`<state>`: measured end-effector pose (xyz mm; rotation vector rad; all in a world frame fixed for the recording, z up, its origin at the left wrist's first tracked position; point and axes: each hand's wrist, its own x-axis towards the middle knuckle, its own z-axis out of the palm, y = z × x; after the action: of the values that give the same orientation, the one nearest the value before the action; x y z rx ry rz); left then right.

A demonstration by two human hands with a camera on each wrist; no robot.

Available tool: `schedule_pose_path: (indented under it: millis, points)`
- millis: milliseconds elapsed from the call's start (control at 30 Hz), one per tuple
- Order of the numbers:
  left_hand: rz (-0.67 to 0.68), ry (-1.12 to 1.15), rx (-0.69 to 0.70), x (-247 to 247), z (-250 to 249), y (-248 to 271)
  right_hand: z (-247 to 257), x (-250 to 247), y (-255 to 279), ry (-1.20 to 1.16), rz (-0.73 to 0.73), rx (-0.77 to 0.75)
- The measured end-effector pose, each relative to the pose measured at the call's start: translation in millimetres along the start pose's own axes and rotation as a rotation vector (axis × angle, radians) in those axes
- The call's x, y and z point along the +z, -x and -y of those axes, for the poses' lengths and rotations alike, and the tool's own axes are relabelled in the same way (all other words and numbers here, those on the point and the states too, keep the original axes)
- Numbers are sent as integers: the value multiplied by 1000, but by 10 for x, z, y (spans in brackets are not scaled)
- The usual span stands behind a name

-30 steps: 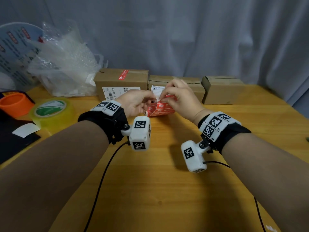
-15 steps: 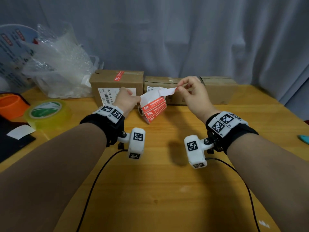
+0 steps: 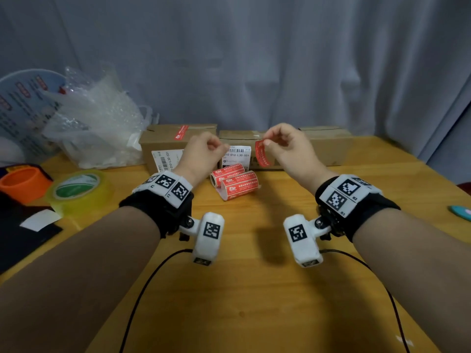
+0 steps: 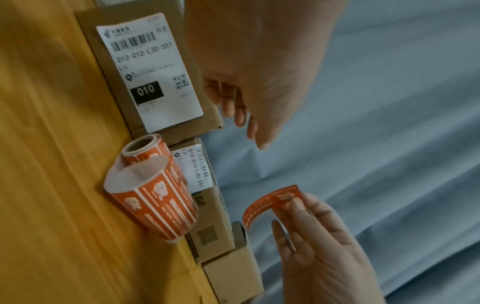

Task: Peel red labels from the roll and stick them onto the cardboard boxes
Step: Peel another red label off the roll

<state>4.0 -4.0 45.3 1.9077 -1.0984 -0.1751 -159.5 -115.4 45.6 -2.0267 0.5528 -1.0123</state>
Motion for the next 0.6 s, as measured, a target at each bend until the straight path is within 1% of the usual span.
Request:
schedule_pose_path:
  millis: [100,167,233,300,467,533,600]
  points:
    - [55,-42,131,-13,-141,10,16,35,-15,-13,60,5]
    - [101,-130,154,6,-217,25,25,46,-30,-10,110,-10]
    - [103,-173,160,37,-277,19,29,64,-42,-46,149,-28]
    - [102,-170,149,76,-305,-11,12,83,-53,-95,187,-26]
    - [91,-149,127,205,-308,-139,-61,45,-124,-135,284,52]
    - [86,-84,124,267,-303,-197,-142,30,-171,-142,253,87]
    - [78,41,105,325,-284,-277,-260,12,-225,-166,204,152]
